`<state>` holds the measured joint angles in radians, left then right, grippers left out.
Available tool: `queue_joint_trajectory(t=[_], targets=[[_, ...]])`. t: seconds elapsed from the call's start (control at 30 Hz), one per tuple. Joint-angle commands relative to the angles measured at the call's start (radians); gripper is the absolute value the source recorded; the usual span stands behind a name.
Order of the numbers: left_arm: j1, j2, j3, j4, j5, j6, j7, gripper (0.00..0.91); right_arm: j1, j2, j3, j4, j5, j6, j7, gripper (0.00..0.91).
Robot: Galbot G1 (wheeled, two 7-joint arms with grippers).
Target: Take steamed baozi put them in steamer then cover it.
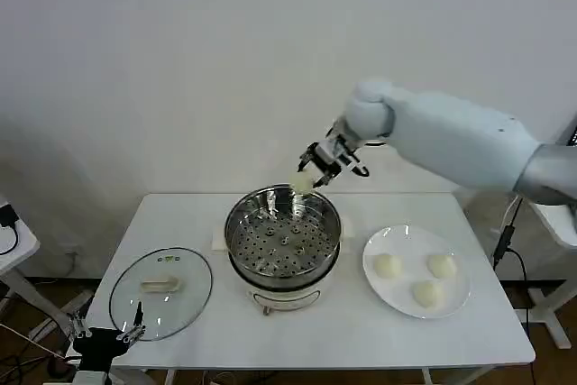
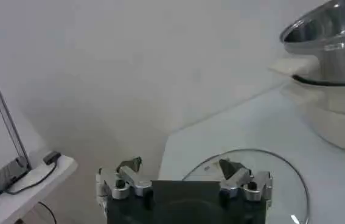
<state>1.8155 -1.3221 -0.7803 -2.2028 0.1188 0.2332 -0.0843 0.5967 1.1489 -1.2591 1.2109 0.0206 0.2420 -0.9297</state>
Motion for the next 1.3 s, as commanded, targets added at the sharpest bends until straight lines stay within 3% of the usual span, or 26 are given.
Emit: queue_joint_trajectory(t=[0.03, 0.3, 0.6, 1.07, 1.1, 1.13, 1.2, 1.3], targets=[[0.001, -0.01, -0.003, 0.006, 0.0, -0.003, -0.001, 0.907, -0.028, 0.108, -0.068, -0.066, -0.119, 0.192, 0.037, 0.534], [-0.002, -0.014, -0.013, 0.004, -0.003, -0.003, -0.001, 0.907, -0.105, 0.149, -0.022, -0.178, -0.304, 0.3, 0.083, 0.534], [0.0, -0.018, -0.013, 0.013, -0.002, -0.006, -0.003, 0.907, -0.171, 0.184, 0.023, -0.257, -0.429, 0.354, 0.123, 0.534], [-0.001, -0.015, -0.017, 0.016, -0.006, -0.007, -0.006, 0.907, -0.208, 0.245, 0.051, -0.337, -0.463, 0.376, 0.144, 0.544], [-0.001, -0.015, -0.018, 0.016, -0.006, -0.007, -0.006, 0.907, -0.207, 0.249, 0.05, -0.341, -0.463, 0.376, 0.144, 0.574], [-0.001, -0.016, -0.017, 0.016, -0.006, -0.007, -0.006, 0.907, -0.205, 0.25, 0.049, -0.342, -0.46, 0.378, 0.148, 0.715], [-0.001, -0.017, -0.017, 0.015, -0.005, -0.007, -0.007, 0.907, -0.197, 0.247, 0.039, -0.335, -0.428, 0.368, 0.143, 0.907], [0.003, -0.02, -0.016, 0.01, -0.004, -0.006, -0.007, 0.907, -0.178, 0.233, 0.024, -0.312, -0.398, 0.356, 0.122, 0.907]])
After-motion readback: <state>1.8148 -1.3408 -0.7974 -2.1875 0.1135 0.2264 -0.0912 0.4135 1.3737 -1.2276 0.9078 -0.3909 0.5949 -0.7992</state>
